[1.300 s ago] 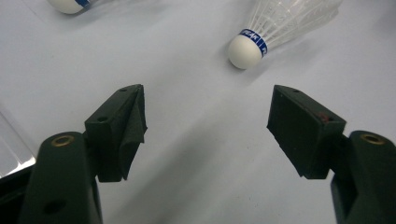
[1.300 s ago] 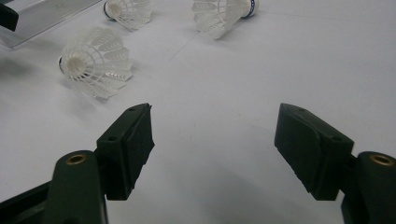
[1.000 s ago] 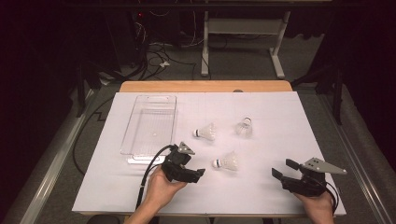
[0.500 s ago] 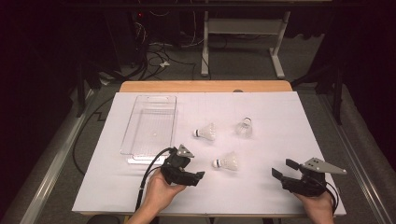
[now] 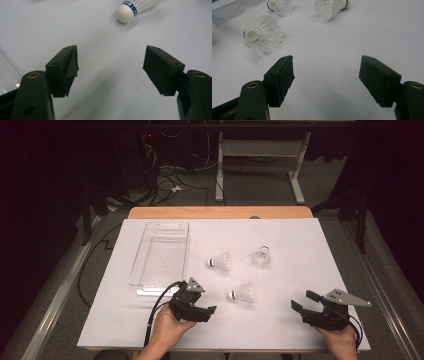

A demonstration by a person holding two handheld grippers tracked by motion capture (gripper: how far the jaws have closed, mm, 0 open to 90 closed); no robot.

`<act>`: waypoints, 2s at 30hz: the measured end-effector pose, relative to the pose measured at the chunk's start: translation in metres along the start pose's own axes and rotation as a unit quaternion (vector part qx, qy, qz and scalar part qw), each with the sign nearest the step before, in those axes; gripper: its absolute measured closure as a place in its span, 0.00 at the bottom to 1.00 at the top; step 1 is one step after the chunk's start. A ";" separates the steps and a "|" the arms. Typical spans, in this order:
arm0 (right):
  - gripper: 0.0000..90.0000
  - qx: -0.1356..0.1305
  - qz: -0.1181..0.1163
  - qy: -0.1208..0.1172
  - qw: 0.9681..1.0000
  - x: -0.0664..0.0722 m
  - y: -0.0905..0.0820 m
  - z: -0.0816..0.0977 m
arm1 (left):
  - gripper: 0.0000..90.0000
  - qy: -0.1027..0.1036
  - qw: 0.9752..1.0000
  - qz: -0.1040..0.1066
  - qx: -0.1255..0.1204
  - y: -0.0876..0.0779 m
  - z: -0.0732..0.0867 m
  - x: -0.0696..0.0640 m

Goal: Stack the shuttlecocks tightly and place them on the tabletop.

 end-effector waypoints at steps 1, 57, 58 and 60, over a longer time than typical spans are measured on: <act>0.31 0.000 0.000 0.000 1.000 0.000 0.000 0.000 | 0.32 0.000 1.000 -0.002 0.000 0.000 0.001 0.000; 0.31 0.002 0.003 0.004 1.000 0.000 0.001 0.000 | 0.31 -0.036 0.996 -0.056 -0.055 -0.026 0.052 0.024; 0.31 0.002 0.003 0.004 1.000 0.000 0.001 0.000 | 0.31 -0.037 0.996 -0.056 -0.057 -0.026 0.053 0.024; 0.31 0.002 0.004 0.003 1.000 0.000 0.001 0.000 | 0.31 -0.040 0.996 -0.057 -0.058 -0.027 0.054 0.025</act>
Point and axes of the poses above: each handheld gripper's, and its own axes: y roughly forward along the jaws, z roughly out of its underside, x roughly to its left, the point moved 5 cm from there along y, roughly forward along the jaws, and after that the axes turned 12 degrees about x, right-handed, at the moved point
